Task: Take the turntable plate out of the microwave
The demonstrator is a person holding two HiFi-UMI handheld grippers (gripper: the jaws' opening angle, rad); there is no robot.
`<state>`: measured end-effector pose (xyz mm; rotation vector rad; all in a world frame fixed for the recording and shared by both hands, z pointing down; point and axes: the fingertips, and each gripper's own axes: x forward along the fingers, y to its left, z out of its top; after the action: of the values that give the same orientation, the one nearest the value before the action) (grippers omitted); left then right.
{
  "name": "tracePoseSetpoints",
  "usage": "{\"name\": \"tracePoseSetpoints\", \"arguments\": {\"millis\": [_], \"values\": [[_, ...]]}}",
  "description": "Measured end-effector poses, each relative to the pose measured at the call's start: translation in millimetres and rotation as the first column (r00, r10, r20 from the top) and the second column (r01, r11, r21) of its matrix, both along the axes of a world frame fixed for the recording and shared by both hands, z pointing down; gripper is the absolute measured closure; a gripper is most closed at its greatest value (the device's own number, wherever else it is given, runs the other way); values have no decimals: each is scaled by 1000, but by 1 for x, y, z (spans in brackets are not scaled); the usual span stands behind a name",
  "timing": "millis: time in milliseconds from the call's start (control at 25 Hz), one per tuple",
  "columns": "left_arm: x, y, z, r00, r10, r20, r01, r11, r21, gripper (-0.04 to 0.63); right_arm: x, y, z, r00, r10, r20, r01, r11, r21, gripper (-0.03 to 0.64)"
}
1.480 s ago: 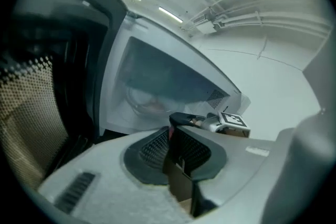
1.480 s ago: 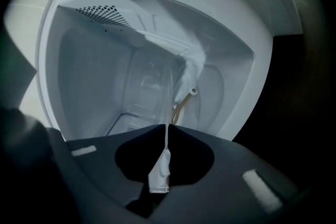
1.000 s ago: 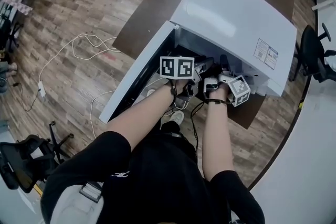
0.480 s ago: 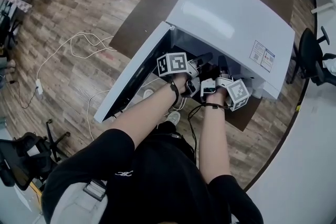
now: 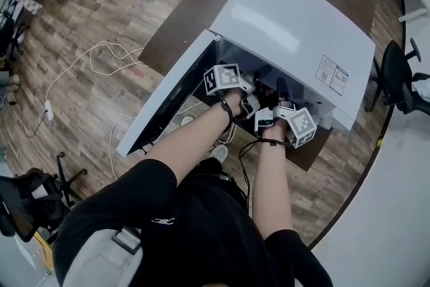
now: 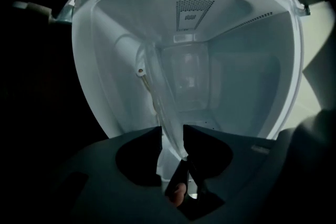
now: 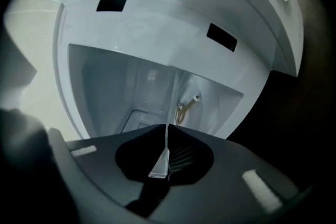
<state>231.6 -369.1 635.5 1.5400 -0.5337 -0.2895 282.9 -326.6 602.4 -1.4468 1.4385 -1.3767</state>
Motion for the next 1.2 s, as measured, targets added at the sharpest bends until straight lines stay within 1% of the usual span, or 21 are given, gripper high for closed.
{"name": "tracePoseSetpoints", "arguments": {"millis": [40,80,120,240,320,440,560,640,920,1040,1200], "values": [[2,-2,-8,1000,-11,-10,11,1000,-4,470,-1,1,1,1000,-5,0,5,1000,-3,592],[3,-2,-12,1000,-23,-21,23,1000,-14,504,-2,3,2,1000,-9,0,9,1000,-5,592],[3,-3,-12,999,-36,-36,35,999,-28,519,-2,4,3,1000,-13,1,13,1000,-6,592],[3,-2,-12,989,-79,-125,71,995,-64,543,-2,6,3,1000,-24,-3,24,1000,-3,592],[2,-1,-10,982,-96,-160,88,995,-56,548,-2,5,2,999,-37,-13,37,999,-1,591],[-3,-3,10,980,-116,-160,111,993,-40,551,-3,4,-1,998,-54,-29,55,998,13,589],[0,0,-15,977,-106,-186,108,994,1,551,-6,6,-4,998,-62,-16,62,998,22,589],[-1,4,-17,978,-98,-185,104,994,23,549,-6,11,-1,998,-64,-13,64,998,20,588],[-5,15,-17,981,-95,-169,104,994,46,549,-7,22,5,997,-70,-20,71,997,32,586],[-8,19,-23,983,-92,-159,105,992,74,549,-10,27,1,997,-76,-11,76,996,49,586],[-10,28,-31,989,-73,-131,88,990,109,549,-12,37,-3,997,-81,-9,81,995,63,584]]}}
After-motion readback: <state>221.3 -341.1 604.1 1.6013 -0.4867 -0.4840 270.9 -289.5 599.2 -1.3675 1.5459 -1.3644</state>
